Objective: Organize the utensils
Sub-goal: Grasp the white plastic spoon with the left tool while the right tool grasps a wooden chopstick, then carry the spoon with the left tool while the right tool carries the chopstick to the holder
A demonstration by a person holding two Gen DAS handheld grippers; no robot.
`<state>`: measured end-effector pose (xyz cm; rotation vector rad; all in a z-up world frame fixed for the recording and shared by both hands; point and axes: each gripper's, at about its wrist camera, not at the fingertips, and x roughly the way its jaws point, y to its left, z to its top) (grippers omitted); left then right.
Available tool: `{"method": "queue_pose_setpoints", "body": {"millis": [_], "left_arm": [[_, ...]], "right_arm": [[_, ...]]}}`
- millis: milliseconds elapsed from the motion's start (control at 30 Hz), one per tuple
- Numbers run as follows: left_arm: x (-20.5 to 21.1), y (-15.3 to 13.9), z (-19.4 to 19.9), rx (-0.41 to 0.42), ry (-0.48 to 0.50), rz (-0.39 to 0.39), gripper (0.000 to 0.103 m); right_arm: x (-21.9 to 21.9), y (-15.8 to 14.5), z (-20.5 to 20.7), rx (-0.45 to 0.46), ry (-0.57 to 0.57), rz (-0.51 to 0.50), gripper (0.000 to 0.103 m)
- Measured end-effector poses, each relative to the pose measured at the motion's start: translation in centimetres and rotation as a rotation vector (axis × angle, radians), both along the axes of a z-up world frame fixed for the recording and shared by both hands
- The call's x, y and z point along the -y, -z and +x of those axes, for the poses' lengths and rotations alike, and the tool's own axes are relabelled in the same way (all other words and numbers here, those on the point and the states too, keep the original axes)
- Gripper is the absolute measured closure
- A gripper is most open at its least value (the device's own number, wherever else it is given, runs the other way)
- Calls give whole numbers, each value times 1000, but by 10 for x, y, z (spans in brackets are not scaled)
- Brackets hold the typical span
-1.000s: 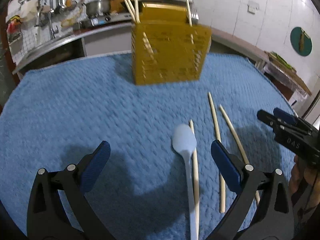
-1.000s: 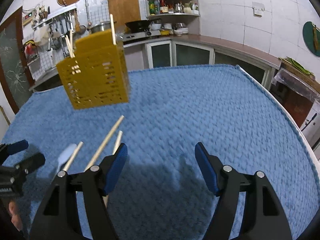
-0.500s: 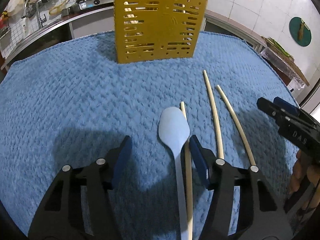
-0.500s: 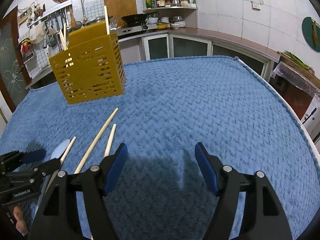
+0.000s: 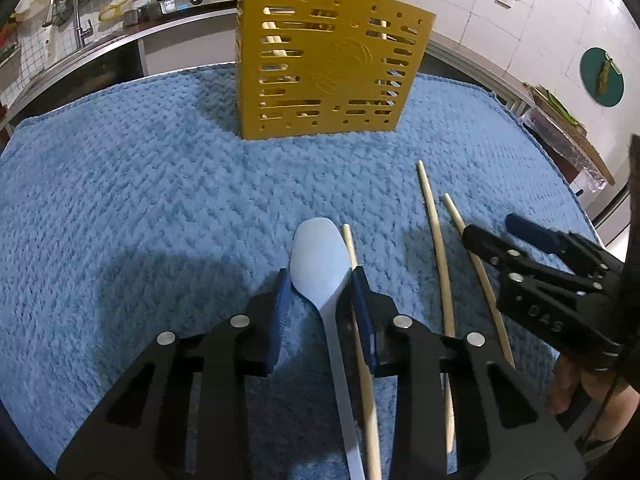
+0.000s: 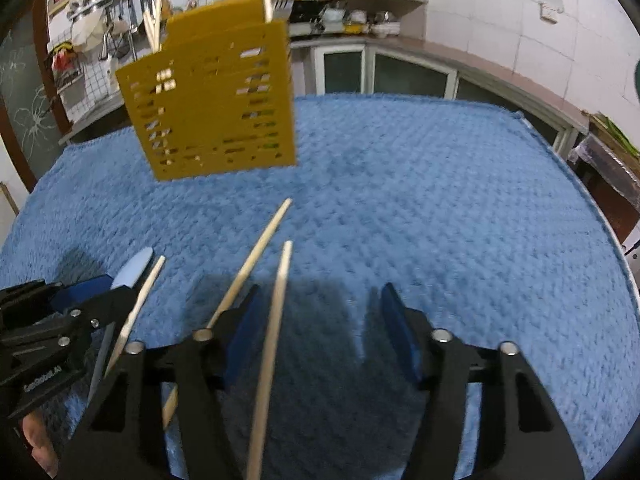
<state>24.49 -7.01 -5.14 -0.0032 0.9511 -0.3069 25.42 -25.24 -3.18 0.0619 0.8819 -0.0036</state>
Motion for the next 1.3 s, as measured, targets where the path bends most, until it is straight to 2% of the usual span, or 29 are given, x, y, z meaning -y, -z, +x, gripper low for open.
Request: {"method": "queue_pose_setpoints", "body": {"millis": [33,200,267,400,533,833,1067,1300], "left_arm": [[-1,0,1,-3,-5,-2,73],[-7,-1,7,-13,-23,-13,73],[-9,-1,11,-17,-34,-11,73],[-6,0,20,-35,-36,-4,73],[-1,0,26,-38,-41,17,73],[-3,-10,26,2,-59,11,74],[-11,-42,16,120,-72,-2,73],[-16,-66,8,217,-71,8,74]], "right_arm": [[-2,2,3,-11,-2,4,56],[-2,3,15,-34,22,27,69],[-2,3,20,-47,33,23,80],[-3,0,27,-87,41,21,84],[-2,-2,29,-105,41,20,96],[14,-11,19,-55,41,122,97],[21,-34,9,84,14,149,97],[32,-59,2,176,8,173,97]]}}
